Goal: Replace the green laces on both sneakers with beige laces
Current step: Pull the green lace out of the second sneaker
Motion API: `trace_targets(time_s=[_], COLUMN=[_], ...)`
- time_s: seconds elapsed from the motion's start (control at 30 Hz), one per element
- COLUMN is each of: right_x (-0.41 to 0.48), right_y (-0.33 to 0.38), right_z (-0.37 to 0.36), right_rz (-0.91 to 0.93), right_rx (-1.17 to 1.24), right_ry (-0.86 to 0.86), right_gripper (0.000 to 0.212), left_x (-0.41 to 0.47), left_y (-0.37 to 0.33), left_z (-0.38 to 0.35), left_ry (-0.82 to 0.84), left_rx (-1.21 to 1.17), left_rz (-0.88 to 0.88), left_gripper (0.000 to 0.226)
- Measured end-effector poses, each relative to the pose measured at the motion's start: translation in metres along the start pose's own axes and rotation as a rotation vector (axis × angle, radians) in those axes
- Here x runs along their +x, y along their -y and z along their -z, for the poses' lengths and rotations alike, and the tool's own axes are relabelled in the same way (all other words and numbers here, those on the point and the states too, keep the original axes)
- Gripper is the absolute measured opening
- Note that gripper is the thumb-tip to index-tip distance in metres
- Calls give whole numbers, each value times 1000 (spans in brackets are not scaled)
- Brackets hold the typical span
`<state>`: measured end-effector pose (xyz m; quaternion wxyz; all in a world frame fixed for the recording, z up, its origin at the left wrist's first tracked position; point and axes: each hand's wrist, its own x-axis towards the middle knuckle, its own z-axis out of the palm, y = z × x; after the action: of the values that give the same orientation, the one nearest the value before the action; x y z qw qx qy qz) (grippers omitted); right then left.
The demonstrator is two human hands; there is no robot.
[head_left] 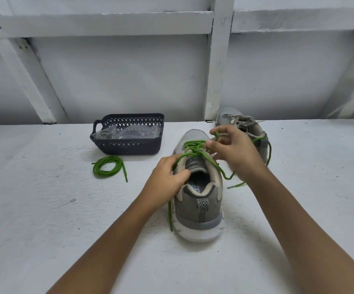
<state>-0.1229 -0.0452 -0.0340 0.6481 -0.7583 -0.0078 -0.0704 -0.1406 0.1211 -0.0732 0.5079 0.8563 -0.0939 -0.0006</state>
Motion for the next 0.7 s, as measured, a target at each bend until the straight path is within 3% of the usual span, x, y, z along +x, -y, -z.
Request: trace_targets(time_s=[0.23,0.33,0.43,0.53,0.63,0.7], right_x=[4,5,0,-1,0,3], right_y=[10,5,0,-4,-3,0], right_z=[22,17,6,-2,-1,10], right_rz=[128,26,-59,62,90,97], right_rx=[445,326,-28,-277,-120,64], right_ry=[-364,-253,-18,-31,-90,-216], right_gripper=[21,44,65,57,45,37], left_x=[-3,-3,-3,-2,-2,-2], left_y=[-3,-4,-4,-4,-3,-3], left_z=[0,1,2,2,1,1], left_ry=[5,13,16,17,16,18], left_rx=[-15,-27,-29,-20,-17,-26], left_rz=[10,9,1,-2,2,5], left_gripper=[46,38,35,39,45,45])
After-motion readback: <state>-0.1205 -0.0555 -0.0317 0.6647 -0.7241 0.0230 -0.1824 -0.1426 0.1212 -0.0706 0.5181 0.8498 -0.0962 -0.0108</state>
